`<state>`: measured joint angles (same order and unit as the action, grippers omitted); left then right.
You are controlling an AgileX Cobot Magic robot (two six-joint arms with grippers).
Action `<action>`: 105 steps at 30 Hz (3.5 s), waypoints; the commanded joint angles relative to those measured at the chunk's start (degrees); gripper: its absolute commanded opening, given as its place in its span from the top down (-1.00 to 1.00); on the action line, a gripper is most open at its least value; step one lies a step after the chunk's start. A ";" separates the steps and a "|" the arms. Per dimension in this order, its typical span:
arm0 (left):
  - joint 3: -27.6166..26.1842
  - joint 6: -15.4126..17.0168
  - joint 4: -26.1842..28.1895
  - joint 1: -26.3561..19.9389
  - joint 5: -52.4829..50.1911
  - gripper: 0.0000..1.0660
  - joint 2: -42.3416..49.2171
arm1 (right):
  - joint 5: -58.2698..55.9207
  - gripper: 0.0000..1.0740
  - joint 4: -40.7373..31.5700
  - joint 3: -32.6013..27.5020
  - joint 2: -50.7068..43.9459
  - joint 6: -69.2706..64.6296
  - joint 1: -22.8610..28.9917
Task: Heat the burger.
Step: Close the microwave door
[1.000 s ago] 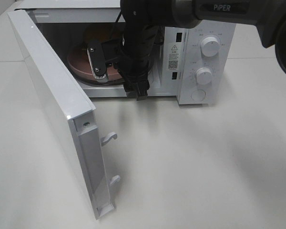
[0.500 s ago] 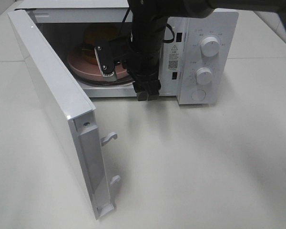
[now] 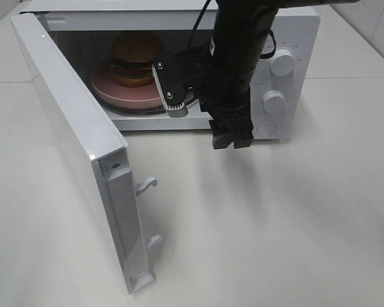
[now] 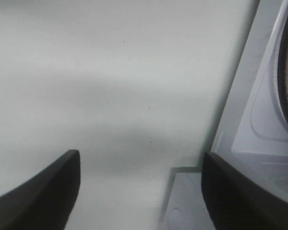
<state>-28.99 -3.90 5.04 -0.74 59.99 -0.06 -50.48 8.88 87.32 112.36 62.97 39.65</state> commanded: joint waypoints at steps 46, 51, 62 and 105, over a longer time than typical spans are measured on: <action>0.11 0.34 0.11 -0.11 -0.17 -0.96 0.17 | -8.48 -0.42 -3.21 -37.36 -47.04 -60.10 -30.19; 0.11 0.34 0.11 -0.11 -0.17 -0.96 0.17 | -9.05 -0.42 -3.27 -37.64 -47.27 -64.00 -34.72; 0.11 0.34 0.11 -0.11 -0.17 -0.96 0.17 | -6.65 -0.42 -3.61 -48.36 -66.00 -67.15 -40.45; 0.11 0.34 0.17 -0.11 -0.17 -0.96 0.17 | -6.76 -0.42 -3.67 -58.50 -114.31 -68.24 -40.05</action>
<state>-28.99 -3.90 5.04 -0.74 59.99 -0.06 -57.41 5.16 29.16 -0.23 -5.39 -0.63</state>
